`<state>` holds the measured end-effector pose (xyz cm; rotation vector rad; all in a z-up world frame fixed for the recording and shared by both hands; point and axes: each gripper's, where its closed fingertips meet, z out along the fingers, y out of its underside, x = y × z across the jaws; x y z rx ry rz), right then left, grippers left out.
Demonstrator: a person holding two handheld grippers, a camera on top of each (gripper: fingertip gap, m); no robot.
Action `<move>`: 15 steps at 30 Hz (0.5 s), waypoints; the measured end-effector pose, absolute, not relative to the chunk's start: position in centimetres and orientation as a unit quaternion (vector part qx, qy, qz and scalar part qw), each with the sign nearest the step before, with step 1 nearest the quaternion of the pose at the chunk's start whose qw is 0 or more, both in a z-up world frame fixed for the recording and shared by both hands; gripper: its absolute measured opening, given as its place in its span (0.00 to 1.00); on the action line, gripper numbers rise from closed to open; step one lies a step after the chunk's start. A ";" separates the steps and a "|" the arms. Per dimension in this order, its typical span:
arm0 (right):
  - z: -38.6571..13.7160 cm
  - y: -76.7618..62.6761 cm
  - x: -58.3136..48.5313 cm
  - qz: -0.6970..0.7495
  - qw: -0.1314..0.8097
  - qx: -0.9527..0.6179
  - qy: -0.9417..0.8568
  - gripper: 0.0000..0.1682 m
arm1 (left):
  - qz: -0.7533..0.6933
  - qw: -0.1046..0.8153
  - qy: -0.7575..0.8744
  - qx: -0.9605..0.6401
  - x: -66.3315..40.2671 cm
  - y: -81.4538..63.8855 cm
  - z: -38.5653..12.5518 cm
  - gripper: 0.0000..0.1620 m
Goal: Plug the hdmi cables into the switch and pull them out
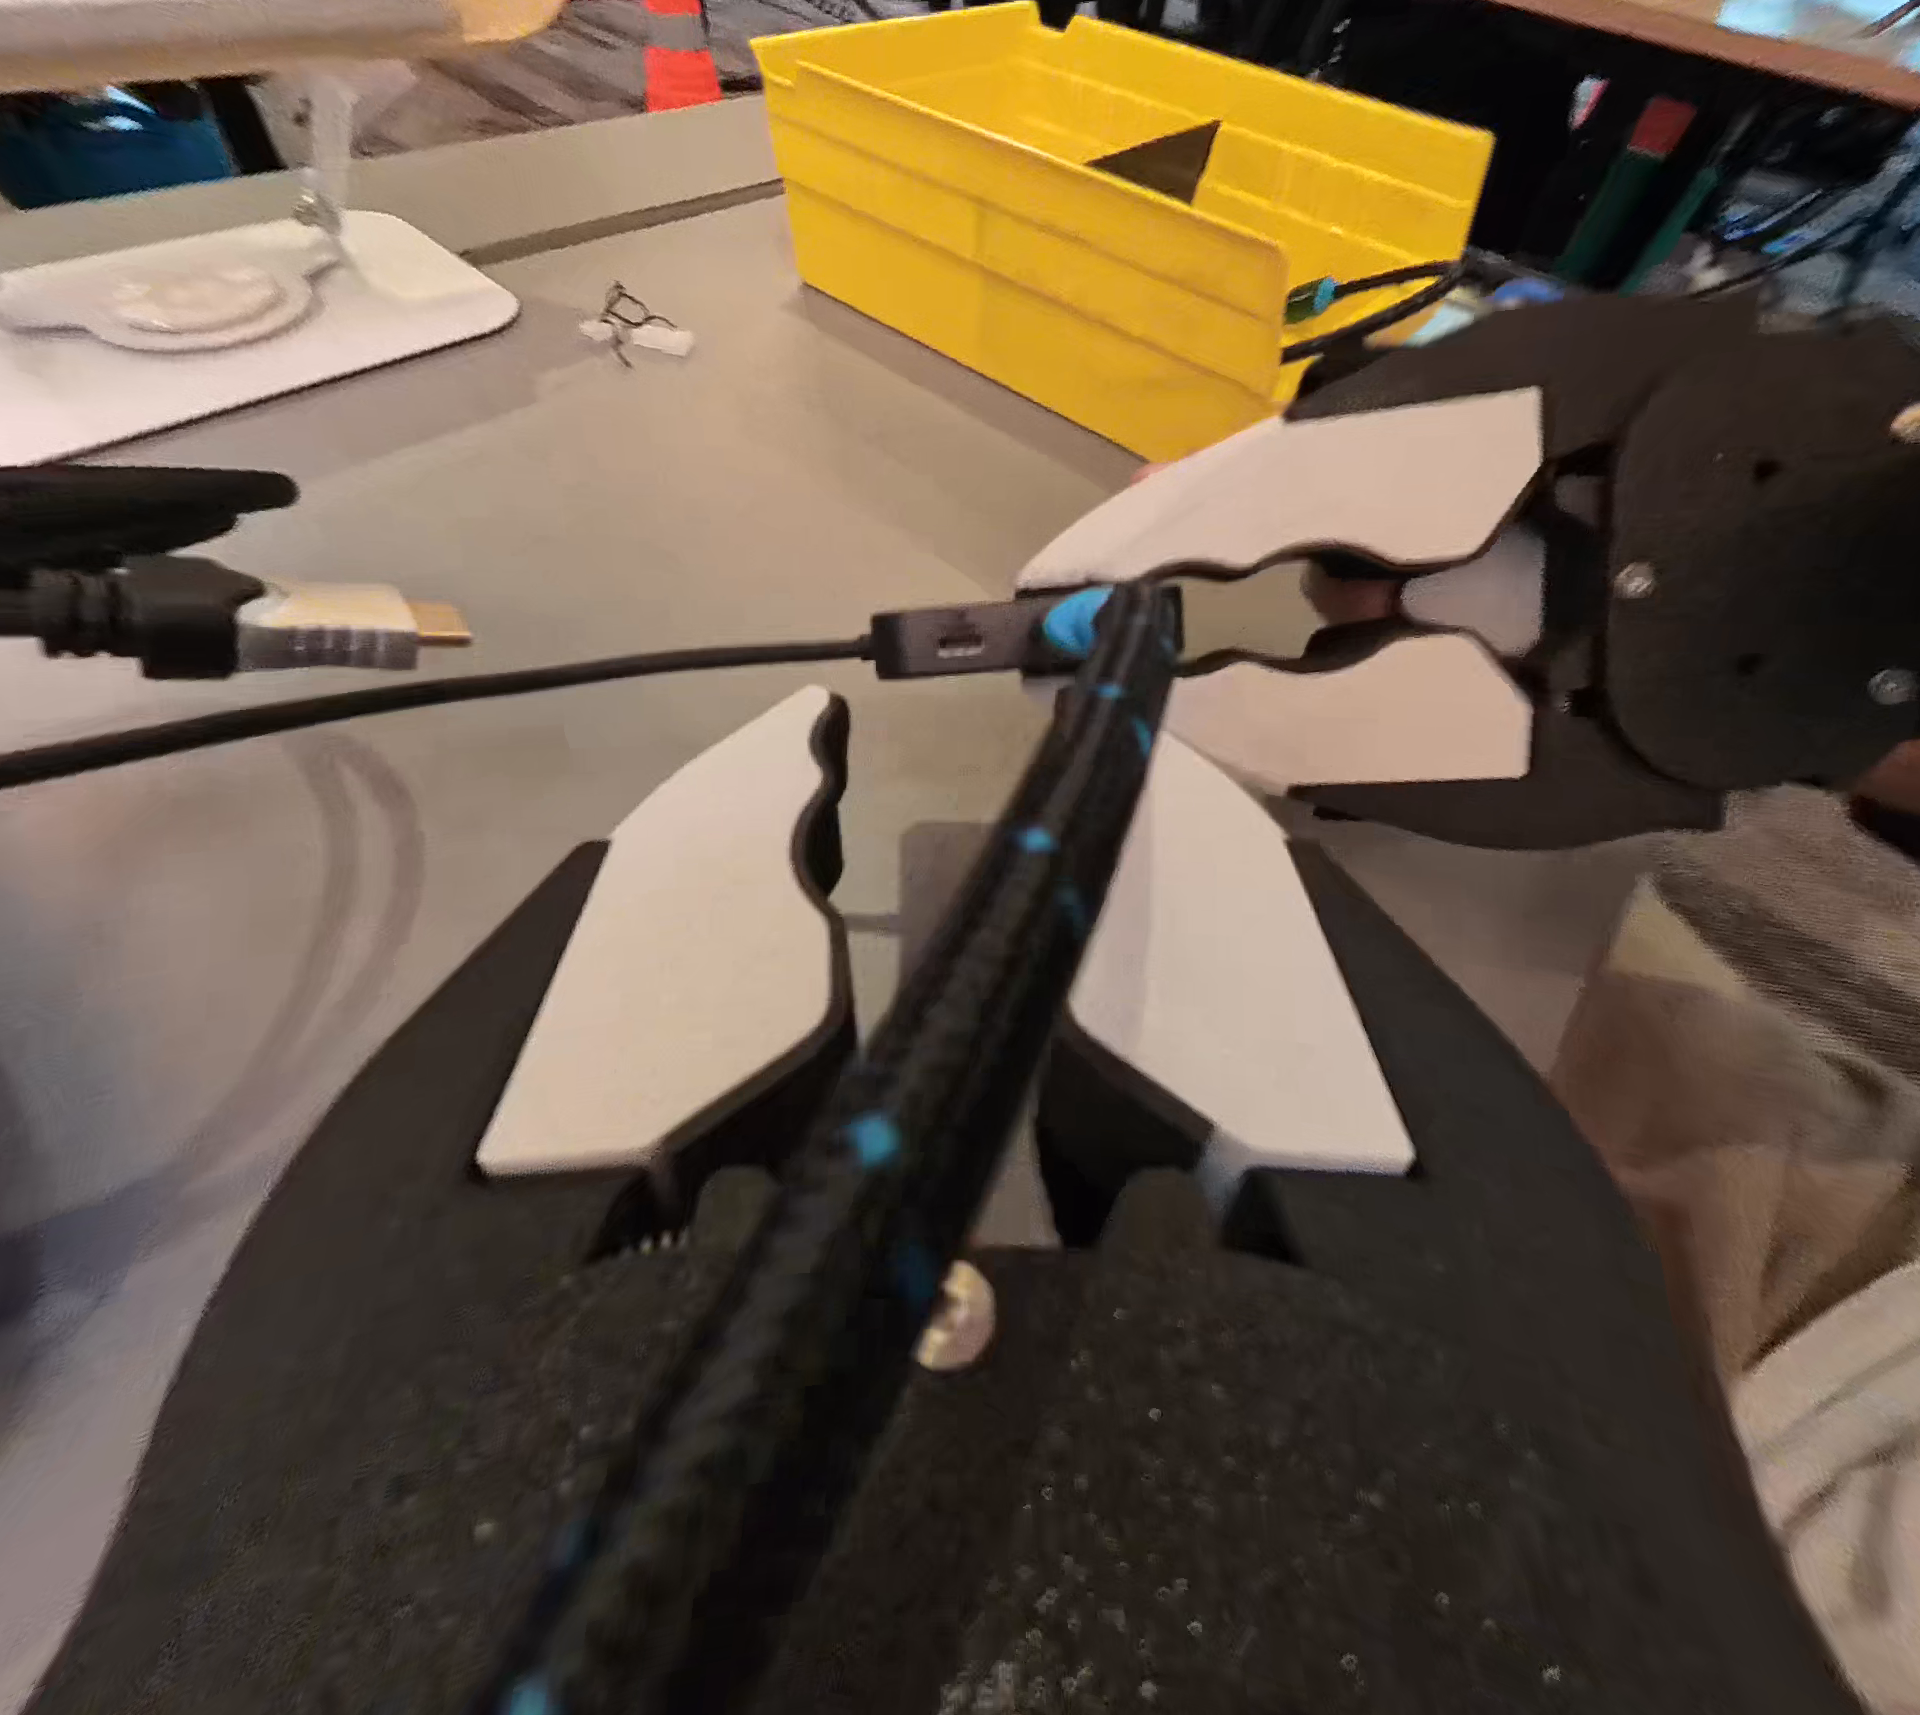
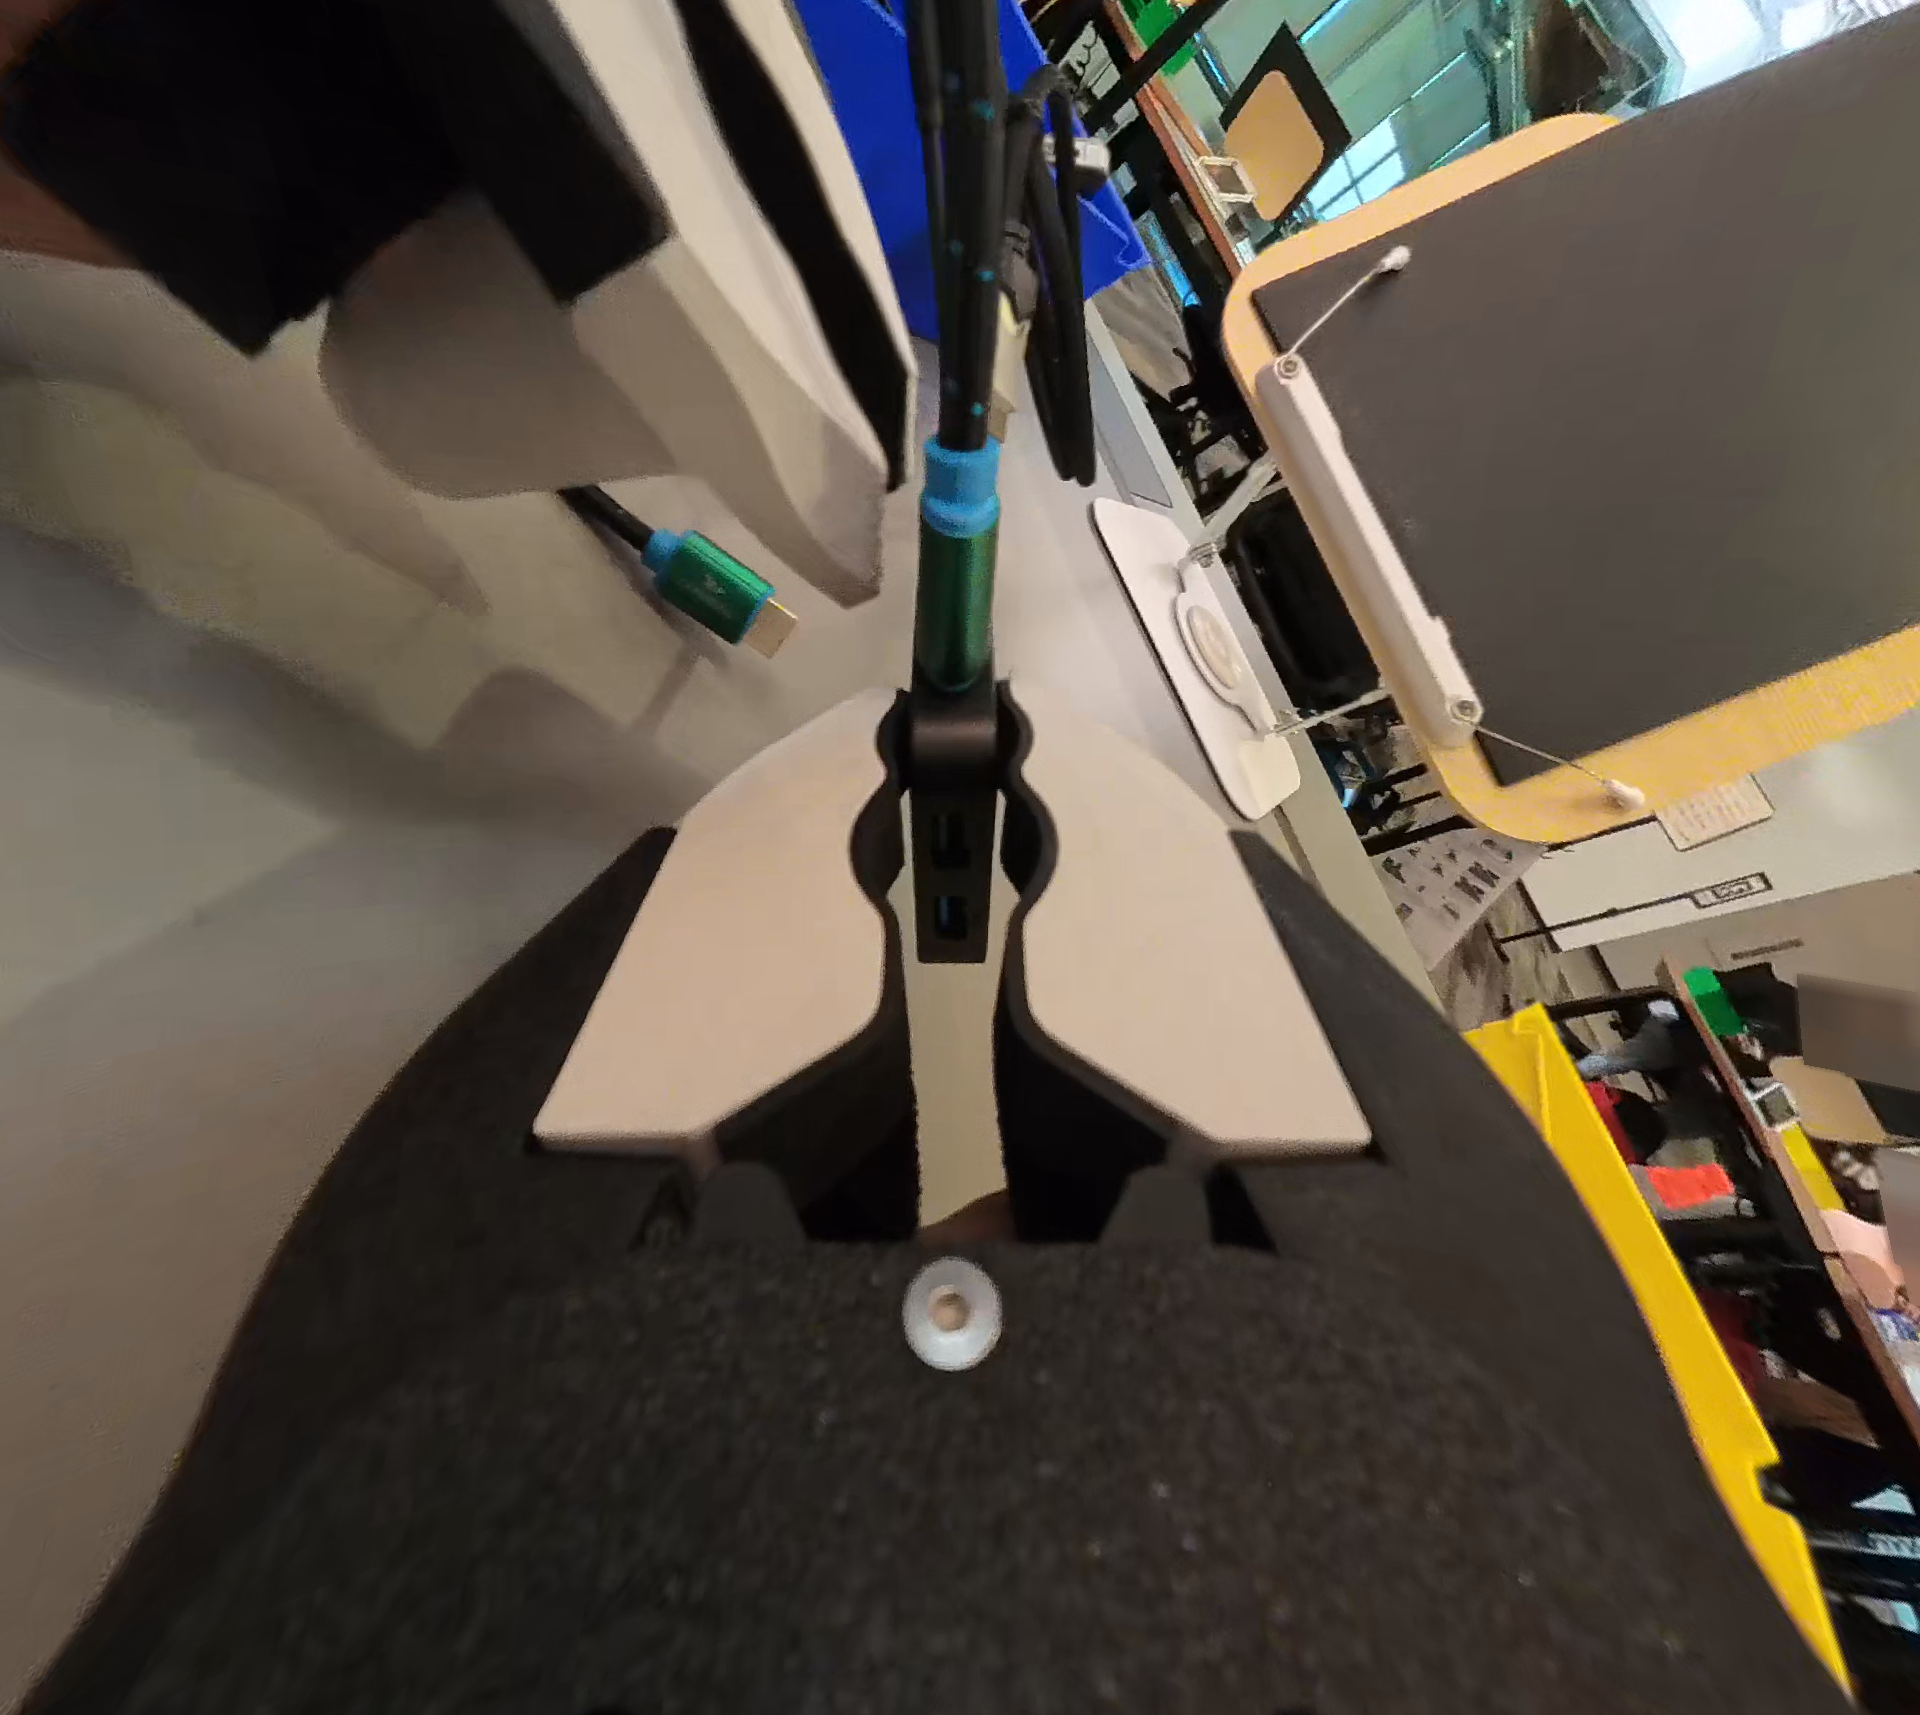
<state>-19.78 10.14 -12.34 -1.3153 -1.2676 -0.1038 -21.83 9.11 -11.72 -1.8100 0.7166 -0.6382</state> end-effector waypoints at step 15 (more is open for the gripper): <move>-12.7 8.5 -20.9 -0.062 0.612 -0.505 -0.605 0.09 | -0.292 0.512 0.334 -0.736 -20.0 7.1 -11.2 0.13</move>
